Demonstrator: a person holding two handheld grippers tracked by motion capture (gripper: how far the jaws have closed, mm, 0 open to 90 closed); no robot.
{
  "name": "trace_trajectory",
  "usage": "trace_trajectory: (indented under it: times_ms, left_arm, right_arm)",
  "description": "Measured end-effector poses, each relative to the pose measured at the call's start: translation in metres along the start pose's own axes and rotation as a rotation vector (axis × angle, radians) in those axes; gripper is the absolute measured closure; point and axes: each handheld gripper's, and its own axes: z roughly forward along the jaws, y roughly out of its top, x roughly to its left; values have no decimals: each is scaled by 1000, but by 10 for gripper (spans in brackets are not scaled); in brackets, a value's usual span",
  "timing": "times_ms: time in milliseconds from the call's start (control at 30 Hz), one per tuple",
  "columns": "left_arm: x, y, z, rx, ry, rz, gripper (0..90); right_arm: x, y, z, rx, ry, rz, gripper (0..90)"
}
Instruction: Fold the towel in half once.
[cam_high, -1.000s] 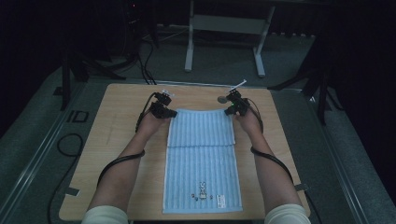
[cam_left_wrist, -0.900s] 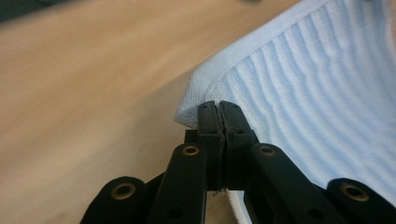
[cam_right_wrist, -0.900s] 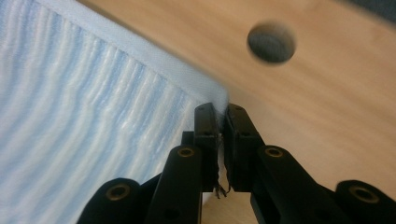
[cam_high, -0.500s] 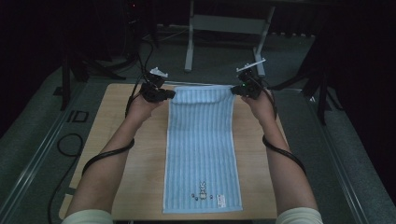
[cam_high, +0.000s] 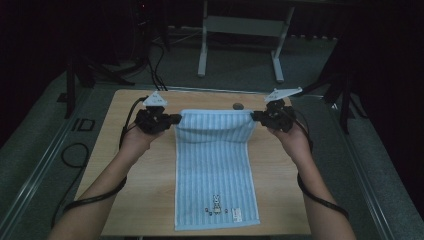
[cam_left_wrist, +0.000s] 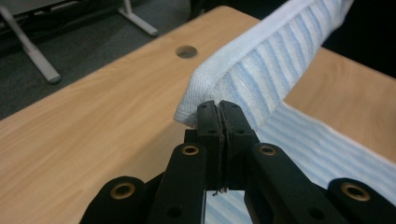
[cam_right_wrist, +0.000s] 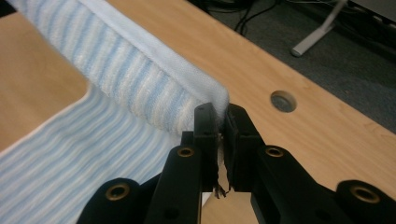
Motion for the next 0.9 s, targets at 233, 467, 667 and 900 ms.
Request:
trace_trajectory:
  times_ms: [233,467,667,900]
  left_arm:
    - [-31,-34,-7,7,-46,4,872]
    - [-60,-75,-6,44,-96,-25,871]
    - [-75,-108,3,105,-143,-70,870]
    - [-80,-138,25,211,-197,-147,867]
  right_arm:
    - [26,-33,-9,10,45,-23,843]
    - [44,-75,-6,44,99,12,842]
    - [63,-112,3,123,148,33,840]
    - [68,-151,24,217,198,94,840]
